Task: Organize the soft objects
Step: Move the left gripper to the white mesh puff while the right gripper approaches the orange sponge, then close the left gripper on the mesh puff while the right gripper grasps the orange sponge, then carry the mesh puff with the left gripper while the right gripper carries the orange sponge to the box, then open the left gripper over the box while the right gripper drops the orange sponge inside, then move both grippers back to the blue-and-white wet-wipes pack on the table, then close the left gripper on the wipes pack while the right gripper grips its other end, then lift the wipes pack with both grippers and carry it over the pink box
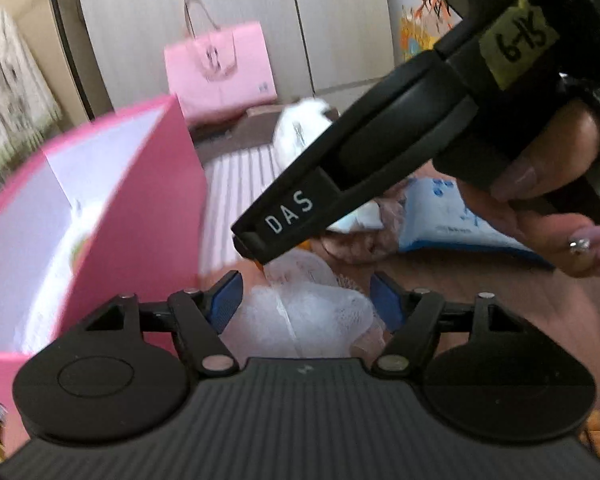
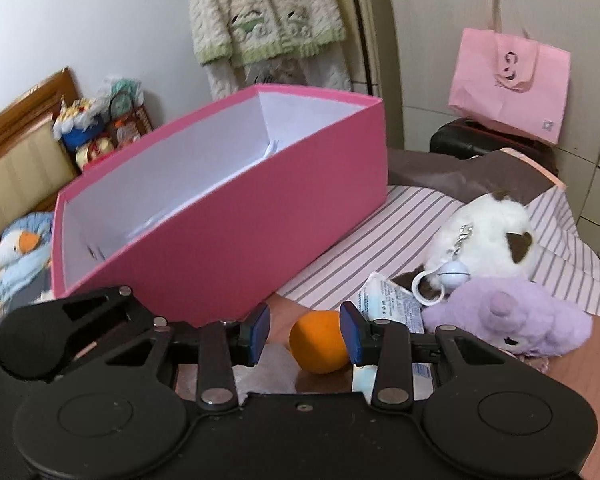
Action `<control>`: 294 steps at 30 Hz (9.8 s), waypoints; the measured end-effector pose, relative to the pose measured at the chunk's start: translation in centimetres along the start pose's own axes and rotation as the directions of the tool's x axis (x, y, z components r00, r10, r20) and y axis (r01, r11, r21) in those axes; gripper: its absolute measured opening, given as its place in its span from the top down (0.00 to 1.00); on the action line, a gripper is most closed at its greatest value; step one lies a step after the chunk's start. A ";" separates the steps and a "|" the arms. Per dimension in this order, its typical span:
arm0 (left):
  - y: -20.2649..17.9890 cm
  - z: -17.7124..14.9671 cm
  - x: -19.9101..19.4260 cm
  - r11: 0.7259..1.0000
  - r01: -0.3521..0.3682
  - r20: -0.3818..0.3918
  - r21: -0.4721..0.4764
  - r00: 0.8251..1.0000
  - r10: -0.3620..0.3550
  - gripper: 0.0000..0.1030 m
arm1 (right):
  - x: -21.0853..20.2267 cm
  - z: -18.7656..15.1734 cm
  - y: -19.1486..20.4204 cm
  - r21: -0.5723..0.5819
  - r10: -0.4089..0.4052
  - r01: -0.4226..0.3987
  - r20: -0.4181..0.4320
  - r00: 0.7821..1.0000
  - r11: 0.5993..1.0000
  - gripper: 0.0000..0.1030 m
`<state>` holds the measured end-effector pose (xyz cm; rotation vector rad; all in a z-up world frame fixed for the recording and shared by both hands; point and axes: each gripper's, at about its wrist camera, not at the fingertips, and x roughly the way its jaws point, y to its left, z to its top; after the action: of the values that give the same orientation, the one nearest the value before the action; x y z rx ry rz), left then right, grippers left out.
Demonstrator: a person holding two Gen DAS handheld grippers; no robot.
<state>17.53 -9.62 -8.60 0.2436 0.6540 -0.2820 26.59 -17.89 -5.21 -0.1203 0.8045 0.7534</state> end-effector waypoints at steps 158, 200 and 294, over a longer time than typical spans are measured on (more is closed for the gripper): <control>26.5 7.1 -6.0 0.973 0.216 0.027 -0.075 0.976 -0.215 0.37 | -2.4 8.1 9.1 0.005 -0.114 0.115 0.150 0.982 0.993 0.41; 3.6 4.4 -8.9 0.847 0.523 -0.098 0.096 0.852 -0.515 0.29 | -15.0 -12.0 5.3 0.268 -0.385 0.347 0.104 0.917 0.899 0.29; 2.4 0.8 -7.6 0.868 0.464 -0.222 -0.176 0.841 -0.494 0.51 | -11.8 -11.9 9.1 0.104 -0.351 0.346 0.039 0.936 0.933 0.34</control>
<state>13.00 -6.26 -2.89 -0.0031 0.9898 -0.7032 8.11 -22.26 -3.76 -0.1502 0.7381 0.3794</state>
